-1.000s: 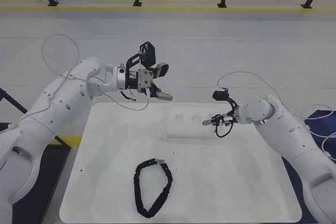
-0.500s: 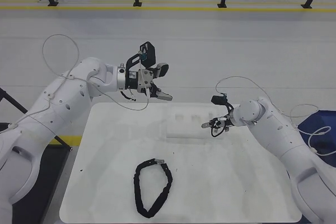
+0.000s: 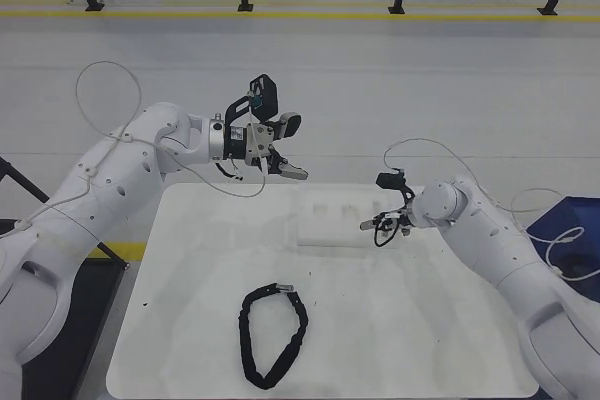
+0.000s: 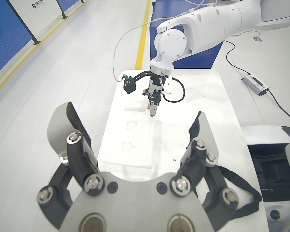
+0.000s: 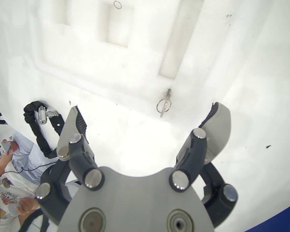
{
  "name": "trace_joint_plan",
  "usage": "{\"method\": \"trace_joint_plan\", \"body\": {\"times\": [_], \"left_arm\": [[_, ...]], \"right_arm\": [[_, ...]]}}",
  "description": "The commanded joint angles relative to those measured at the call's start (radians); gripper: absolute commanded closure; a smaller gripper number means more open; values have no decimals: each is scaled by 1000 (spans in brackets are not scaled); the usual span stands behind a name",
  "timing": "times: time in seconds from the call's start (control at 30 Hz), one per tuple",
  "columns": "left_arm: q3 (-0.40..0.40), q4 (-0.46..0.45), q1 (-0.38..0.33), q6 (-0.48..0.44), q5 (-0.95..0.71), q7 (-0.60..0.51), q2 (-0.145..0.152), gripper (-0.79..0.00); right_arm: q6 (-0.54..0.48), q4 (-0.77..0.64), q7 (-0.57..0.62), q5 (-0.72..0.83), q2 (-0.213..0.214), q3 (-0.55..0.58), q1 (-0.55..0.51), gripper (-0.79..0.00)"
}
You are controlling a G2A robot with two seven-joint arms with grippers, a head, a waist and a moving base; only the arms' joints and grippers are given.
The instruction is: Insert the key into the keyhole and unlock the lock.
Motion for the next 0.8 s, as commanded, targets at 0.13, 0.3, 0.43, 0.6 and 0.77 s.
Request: {"method": "trace_joint_plan", "body": {"times": [0.13, 0.3, 0.43, 0.6, 0.77], "left_arm": [[0, 0, 0, 0, 0, 0, 0, -785], [0, 0, 0, 0, 0, 0, 0, -785], [0, 0, 0, 0, 0, 0, 0, -785], [0, 0, 0, 0, 0, 0, 0, -785], [0, 0, 0, 0, 0, 0, 0, -785]], "right_arm": [[136, -89, 17, -97, -2, -12, -7, -757], [170, -108, 34, -120, -2, -3, -18, -382], [187, -105, 46, -146, -5, -2, -22, -274], [221, -87, 52, -177, -16, -5, -25, -283], [216, -55, 48, -178, -32, -3, -27, -231]]}}
